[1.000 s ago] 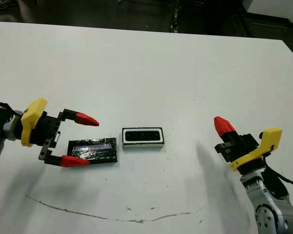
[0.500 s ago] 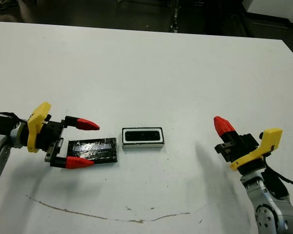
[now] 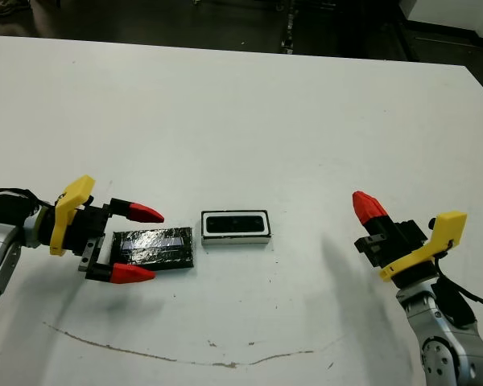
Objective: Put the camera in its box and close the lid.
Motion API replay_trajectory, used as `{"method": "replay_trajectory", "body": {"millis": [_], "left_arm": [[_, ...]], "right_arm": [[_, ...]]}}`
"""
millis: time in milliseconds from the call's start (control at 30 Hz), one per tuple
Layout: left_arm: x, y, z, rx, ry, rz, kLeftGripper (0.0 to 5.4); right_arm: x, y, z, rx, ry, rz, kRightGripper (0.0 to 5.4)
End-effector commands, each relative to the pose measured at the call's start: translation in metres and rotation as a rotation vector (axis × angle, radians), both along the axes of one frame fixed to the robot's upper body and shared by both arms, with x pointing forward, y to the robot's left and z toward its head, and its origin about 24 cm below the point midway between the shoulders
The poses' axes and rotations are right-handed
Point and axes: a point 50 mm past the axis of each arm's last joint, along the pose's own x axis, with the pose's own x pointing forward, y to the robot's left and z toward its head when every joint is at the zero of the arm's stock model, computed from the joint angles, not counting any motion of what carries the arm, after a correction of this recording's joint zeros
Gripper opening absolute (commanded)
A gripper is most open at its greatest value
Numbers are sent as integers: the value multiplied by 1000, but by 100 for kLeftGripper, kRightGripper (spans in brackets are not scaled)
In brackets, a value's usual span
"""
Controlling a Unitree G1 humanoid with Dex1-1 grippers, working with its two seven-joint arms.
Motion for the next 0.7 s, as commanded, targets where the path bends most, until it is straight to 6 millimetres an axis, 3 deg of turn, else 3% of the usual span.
{"method": "replay_trajectory", "body": {"millis": [33,467,700], "left_arm": [[-2,-1,-8,7,39,11,540],[-6,-1,-21,59,77,154,540],[-8,-2,-18,100,34,173,540]], "right_arm": [[0,-3,-1,-12,19,3,1],[0,-5,-2,-5,21,9,1],[0,-5,-2,-5,27,1,1]]}}
